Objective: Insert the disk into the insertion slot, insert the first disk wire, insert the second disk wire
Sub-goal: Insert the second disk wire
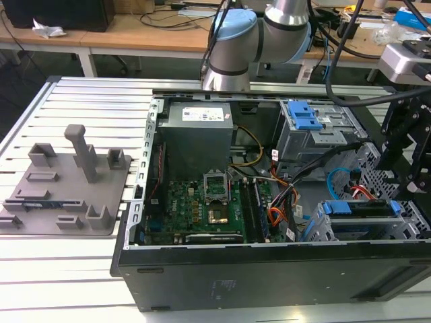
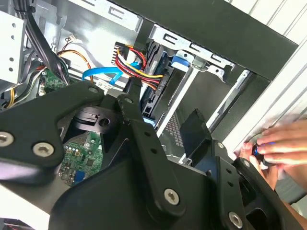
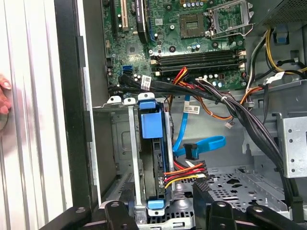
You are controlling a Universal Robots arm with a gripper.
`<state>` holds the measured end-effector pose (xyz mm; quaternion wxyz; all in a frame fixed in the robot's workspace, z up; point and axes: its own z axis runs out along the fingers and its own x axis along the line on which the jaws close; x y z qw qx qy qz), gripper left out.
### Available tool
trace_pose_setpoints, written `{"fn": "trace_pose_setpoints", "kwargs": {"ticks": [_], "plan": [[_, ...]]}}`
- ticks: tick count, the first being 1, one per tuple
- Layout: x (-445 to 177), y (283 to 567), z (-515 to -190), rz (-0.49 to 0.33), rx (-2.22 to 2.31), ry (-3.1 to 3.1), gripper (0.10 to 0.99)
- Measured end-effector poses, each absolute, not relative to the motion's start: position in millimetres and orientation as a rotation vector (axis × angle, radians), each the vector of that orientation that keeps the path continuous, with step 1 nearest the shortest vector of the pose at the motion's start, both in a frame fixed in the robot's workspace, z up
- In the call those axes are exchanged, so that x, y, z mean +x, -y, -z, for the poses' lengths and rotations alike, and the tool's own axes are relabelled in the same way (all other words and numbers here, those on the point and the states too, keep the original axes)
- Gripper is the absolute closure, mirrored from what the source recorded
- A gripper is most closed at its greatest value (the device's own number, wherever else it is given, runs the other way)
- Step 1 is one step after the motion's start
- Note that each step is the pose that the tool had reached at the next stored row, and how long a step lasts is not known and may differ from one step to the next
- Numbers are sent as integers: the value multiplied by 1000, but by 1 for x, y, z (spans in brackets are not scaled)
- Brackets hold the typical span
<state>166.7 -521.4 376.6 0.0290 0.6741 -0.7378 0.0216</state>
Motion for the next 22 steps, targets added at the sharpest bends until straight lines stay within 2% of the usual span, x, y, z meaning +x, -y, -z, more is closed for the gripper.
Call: {"fn": "trace_pose_setpoints", "kwargs": {"ticks": [3, 6, 13, 16, 22], "plan": [[167, 521, -376, -66, 2080, 2276, 482], [167, 503, -377, -97, 2066, 2261, 482], [167, 480, -376, -271, 1981, 2167, 482], [166, 472, -376, -321, 1986, 2184, 482], [149, 452, -374, -330, 1985, 2177, 482]]}}
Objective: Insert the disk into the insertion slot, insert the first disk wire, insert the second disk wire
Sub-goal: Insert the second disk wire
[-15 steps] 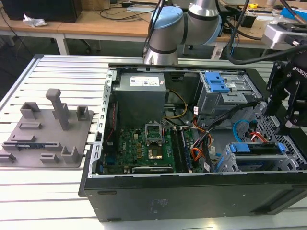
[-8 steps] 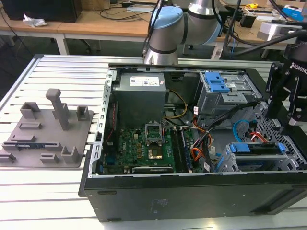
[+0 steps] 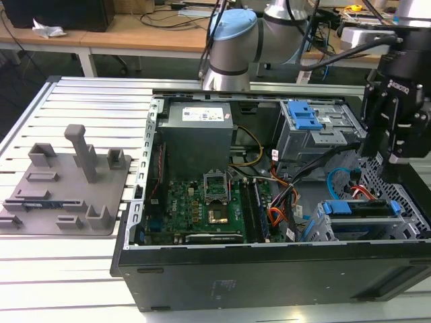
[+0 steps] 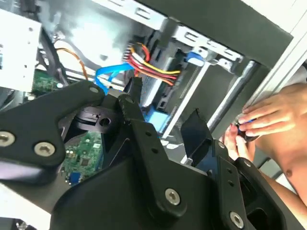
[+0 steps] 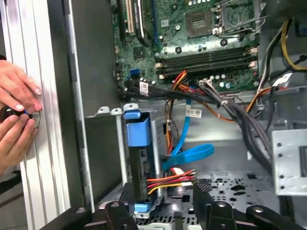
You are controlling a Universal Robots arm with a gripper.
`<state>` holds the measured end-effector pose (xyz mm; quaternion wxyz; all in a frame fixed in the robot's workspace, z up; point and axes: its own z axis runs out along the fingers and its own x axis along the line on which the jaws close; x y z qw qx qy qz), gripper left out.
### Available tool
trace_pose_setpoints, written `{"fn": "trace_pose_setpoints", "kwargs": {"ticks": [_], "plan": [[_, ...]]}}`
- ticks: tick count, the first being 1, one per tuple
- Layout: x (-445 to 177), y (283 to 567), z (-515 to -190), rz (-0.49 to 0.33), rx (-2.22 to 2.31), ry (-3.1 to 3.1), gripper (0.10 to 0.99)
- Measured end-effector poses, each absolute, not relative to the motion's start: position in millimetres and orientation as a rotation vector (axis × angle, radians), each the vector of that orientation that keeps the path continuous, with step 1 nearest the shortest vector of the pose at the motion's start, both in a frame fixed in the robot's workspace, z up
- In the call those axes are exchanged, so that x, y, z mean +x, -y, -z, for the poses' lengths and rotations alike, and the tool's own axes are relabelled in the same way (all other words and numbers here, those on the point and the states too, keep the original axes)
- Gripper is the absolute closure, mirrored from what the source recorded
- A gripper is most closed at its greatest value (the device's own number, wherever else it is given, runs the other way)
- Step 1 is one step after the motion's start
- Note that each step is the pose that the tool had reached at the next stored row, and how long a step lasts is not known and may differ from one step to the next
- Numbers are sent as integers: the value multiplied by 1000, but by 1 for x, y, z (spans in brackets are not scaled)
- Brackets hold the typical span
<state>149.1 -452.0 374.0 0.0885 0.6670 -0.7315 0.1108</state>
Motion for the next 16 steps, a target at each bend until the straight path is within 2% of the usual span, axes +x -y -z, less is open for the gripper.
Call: {"fn": "trace_pose_setpoints", "kwargs": {"ticks": [3, 6, 12, 16], "plan": [[143, 446, -372, -344, 1990, 2160, 498], [137, 446, -367, -353, 2026, 2127, 698], [125, 446, -364, -369, 2044, 2098, 698], [125, 446, -363, -410, 2021, 2072, 698]]}}
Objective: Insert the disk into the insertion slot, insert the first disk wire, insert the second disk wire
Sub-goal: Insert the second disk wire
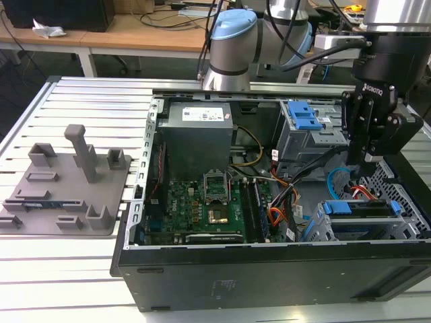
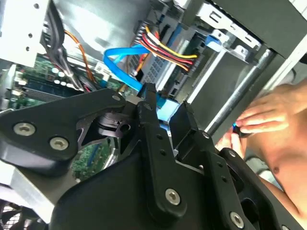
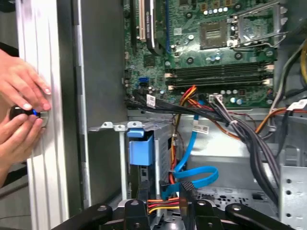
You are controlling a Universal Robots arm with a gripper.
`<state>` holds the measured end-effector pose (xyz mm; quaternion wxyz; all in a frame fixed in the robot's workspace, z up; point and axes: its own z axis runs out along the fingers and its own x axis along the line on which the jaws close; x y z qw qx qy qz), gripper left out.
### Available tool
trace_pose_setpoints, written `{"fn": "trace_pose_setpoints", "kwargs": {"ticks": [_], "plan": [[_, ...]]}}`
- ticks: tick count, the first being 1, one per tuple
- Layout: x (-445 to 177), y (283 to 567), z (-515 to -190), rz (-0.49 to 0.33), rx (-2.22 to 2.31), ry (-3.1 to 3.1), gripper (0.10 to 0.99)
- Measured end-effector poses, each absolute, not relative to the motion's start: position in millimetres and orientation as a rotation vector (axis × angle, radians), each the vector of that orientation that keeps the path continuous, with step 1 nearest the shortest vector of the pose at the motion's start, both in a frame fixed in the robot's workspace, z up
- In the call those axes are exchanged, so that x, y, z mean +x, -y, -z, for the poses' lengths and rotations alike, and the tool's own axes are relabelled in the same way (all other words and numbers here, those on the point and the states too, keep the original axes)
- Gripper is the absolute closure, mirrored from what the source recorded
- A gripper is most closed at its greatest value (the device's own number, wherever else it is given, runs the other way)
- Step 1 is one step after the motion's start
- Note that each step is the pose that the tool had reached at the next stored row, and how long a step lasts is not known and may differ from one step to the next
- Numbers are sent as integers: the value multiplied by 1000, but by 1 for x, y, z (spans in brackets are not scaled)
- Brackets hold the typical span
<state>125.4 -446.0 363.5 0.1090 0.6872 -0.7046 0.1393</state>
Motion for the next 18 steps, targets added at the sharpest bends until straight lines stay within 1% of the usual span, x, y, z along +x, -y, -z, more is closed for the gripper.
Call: {"fn": "trace_pose_setpoints", "kwargs": {"ticks": [9, 10, 11, 18], "plan": [[125, 446, -359, -432, 2007, 2057, 698], [125, 446, -358, -435, 2006, 2056, 710], [125, 445, -358, -435, 2006, 2056, 784], [125, 443, -355, -435, 2005, 2055, 784]]}}
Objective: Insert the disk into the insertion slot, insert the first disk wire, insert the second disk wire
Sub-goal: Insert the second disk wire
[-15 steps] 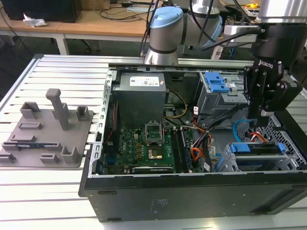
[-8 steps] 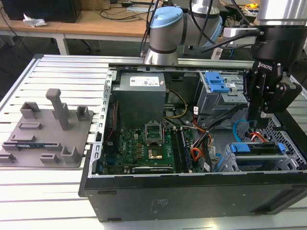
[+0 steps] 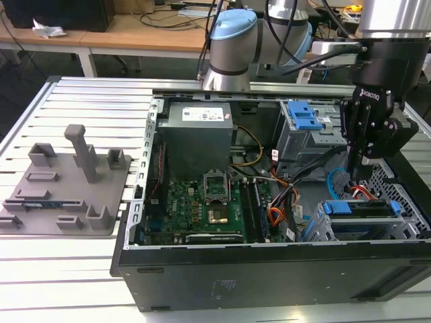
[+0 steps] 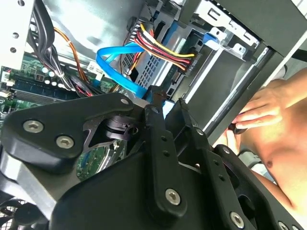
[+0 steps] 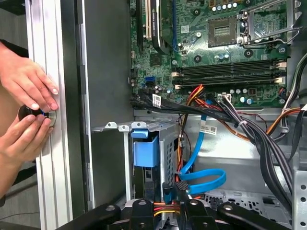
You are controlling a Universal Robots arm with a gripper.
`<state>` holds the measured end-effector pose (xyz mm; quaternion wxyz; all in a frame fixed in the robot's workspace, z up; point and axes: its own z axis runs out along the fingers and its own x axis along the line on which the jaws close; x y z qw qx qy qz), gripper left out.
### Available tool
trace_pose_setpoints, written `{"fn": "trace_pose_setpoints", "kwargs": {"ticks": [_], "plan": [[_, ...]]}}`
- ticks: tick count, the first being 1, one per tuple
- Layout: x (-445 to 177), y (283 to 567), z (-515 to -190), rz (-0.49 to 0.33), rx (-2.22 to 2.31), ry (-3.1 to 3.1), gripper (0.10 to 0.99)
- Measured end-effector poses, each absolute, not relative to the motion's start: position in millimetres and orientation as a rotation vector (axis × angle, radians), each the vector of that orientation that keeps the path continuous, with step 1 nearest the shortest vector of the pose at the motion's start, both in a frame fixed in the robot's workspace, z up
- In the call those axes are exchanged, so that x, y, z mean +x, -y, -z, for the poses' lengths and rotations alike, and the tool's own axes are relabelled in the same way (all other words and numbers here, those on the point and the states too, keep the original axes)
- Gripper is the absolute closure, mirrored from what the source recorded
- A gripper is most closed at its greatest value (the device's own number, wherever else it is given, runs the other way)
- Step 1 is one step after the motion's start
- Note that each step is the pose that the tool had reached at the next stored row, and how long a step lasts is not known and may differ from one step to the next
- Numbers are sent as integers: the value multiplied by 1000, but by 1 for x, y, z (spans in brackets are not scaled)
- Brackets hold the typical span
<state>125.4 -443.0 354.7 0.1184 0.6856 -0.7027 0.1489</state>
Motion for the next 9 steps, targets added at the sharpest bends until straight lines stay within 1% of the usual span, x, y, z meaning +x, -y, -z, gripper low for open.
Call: {"fn": "trace_pose_setpoints", "kwargs": {"ticks": [5, 6, 7, 9], "plan": [[126, 441, -352, -436, 2005, 2055, 784], [126, 440, -352, -436, 2005, 2055, 804], [126, 440, -351, -436, 2005, 2055, 804], [126, 438, -349, -435, 2005, 2054, 925]]}}
